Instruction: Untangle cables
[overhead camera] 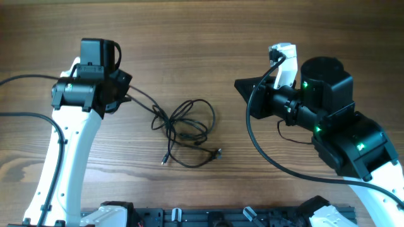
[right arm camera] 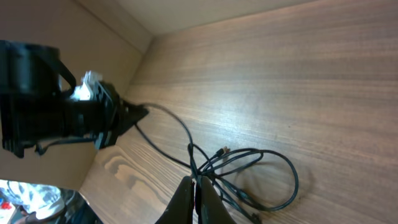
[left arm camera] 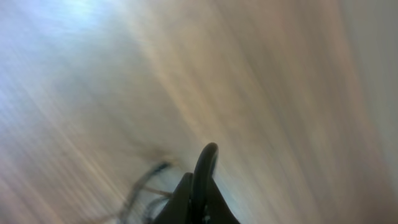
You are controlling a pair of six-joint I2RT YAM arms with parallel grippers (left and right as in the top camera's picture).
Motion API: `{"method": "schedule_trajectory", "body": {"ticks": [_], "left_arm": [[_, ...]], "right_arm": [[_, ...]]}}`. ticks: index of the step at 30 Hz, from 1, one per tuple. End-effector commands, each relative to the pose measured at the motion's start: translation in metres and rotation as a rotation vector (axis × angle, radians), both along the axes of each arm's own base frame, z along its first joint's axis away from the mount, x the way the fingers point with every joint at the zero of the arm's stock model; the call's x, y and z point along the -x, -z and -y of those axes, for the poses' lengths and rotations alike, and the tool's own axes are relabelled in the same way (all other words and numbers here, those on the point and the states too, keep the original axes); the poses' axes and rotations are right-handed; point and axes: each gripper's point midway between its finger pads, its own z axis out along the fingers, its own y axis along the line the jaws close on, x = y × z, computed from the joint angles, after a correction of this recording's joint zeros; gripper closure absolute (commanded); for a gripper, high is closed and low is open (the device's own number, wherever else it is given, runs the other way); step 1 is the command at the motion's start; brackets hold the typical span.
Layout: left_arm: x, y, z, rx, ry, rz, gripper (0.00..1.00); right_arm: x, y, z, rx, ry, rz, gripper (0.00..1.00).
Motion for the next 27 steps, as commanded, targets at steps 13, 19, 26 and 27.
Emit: {"method": "schedule_trajectory", "body": {"ticks": [13, 19, 26, 27], "left_arm": [[-0.012, -0.081, 0.138, 0.546, 0.743, 0.337, 0.96], [-0.011, -0.087, 0.141, 0.563, 0.769, 0.361, 0.96], [-0.019, -0.081, 0.133, 0.516, 0.709, 0.352, 0.96], [-0.019, -0.081, 0.132, 0.516, 0.708, 0.352, 0.96]], "right_arm": [[-0.015, 0.148, -0.046, 0.25, -0.333, -0.328, 0.09], [-0.014, 0.213, -0.086, 0.297, -0.412, -0.444, 0.09], [-0.006, 0.234, -0.095, 0.324, -0.443, -0.484, 0.81], [-0.007, 0.234, -0.095, 0.324, -0.444, -0.483, 0.96]]}}
